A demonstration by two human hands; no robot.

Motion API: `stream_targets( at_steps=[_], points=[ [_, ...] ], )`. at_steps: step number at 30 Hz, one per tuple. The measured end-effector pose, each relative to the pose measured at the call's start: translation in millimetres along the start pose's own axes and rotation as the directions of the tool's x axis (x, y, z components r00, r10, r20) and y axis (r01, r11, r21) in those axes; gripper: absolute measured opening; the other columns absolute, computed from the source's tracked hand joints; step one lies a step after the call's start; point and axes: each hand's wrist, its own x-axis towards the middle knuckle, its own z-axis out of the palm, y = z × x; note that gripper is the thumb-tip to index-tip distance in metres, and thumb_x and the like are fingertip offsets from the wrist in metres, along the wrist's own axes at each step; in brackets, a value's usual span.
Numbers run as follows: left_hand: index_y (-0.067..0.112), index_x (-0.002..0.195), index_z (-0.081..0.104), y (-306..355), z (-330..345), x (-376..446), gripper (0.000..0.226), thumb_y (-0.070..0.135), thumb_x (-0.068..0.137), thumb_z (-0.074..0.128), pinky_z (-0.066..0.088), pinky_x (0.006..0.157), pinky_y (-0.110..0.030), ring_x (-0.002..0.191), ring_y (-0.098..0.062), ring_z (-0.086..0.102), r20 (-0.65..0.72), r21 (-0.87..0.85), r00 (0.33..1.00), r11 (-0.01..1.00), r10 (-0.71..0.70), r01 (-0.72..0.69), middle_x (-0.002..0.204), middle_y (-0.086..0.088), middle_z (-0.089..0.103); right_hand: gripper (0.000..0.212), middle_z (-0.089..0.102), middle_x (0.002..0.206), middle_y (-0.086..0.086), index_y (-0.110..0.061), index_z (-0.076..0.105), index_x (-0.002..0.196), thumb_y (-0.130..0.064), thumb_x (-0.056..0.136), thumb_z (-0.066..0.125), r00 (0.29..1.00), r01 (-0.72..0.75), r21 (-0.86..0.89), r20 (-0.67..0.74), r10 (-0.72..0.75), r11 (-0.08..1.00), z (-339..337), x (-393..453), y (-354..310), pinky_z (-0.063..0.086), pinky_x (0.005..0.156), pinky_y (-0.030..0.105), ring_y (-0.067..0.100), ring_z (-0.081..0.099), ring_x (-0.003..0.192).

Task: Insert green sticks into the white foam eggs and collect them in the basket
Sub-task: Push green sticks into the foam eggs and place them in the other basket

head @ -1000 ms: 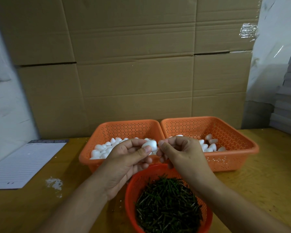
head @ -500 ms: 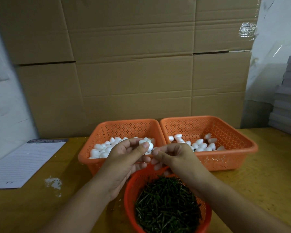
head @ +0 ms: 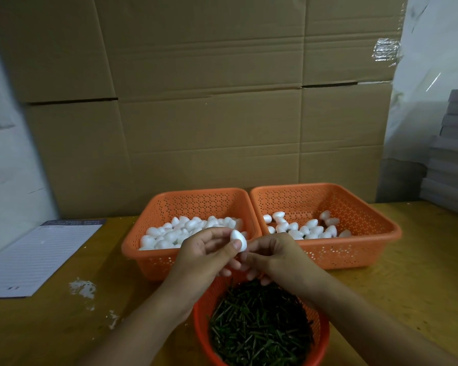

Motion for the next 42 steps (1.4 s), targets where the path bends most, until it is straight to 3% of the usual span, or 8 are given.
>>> stream_targets(
  at_steps=[9, 15, 21, 30, 42],
  points=[
    [0.017, 0.114, 0.066, -8.5, 0.3, 3.0, 0.025, 0.016, 0.090, 0.072, 0.052, 0.059, -0.019, 0.070, -0.012, 0.071, -0.016, 0.032, 0.999, 0.999, 0.033, -0.033, 0.095, -0.002, 0.078, 0.015, 0.073, 0.080, 0.005, -0.007, 0.075, 0.091, -0.012, 0.097, 0.062, 1.000, -0.021, 0.031, 0.006, 0.021, 0.999, 0.4, 1.1, 2.6, 0.047, 0.053, 0.017, 0.011, 0.066, 0.067],
    [0.023, 0.116, 0.067, -6.5, -5.8, 3.1, 0.037, 0.033, 0.081, 0.072, 0.052, 0.061, -0.019, 0.071, -0.010, 0.069, 0.073, 0.056, 0.997, 0.998, 0.030, -0.034, 0.095, -0.006, 0.078, 0.018, 0.075, 0.085, 0.009, -0.003, 0.074, 0.092, -0.013, 0.098, 0.061, 0.999, -0.028, 0.058, 0.035, 0.026, 0.998, -0.6, 0.3, 2.4, 0.048, 0.055, 0.017, 0.010, 0.066, 0.069],
    [0.021, 0.122, 0.067, -4.9, -9.3, 4.7, 0.026, 0.018, 0.096, 0.063, 0.051, 0.064, -0.021, 0.074, -0.009, 0.068, 0.132, 0.082, 0.991, 0.996, 0.004, -0.015, 0.098, -0.007, 0.077, 0.020, 0.074, 0.087, 0.006, 0.001, 0.072, 0.096, -0.010, 0.101, 0.055, 0.997, -0.045, 0.044, 0.062, 0.042, 0.998, 0.1, 0.5, 3.7, 0.047, 0.056, 0.017, 0.010, 0.066, 0.072],
    [0.024, 0.119, 0.065, -5.3, -0.4, 1.9, 0.031, 0.021, 0.089, 0.073, 0.054, 0.061, -0.021, 0.072, -0.013, 0.070, -0.015, 0.005, 0.999, 0.999, 0.042, -0.042, 0.103, 0.001, 0.076, 0.018, 0.072, 0.075, 0.001, -0.001, 0.076, 0.095, -0.013, 0.097, 0.062, 0.997, -0.001, 0.084, -0.079, 0.008, 0.996, 0.8, 2.3, 2.6, 0.047, 0.053, 0.018, 0.007, 0.062, 0.064],
    [0.023, 0.114, 0.068, -9.1, -1.6, 3.2, 0.042, 0.038, 0.076, 0.075, 0.049, 0.054, -0.019, 0.065, -0.010, 0.065, -0.003, 0.017, 0.999, 0.999, 0.044, -0.044, 0.095, -0.002, 0.077, 0.018, 0.071, 0.074, 0.000, -0.008, 0.076, 0.087, -0.013, 0.097, 0.062, 1.000, 0.010, 0.052, -0.022, -0.009, 0.999, 1.1, 1.2, 1.8, 0.048, 0.054, 0.018, 0.007, 0.062, 0.066]
  ],
)
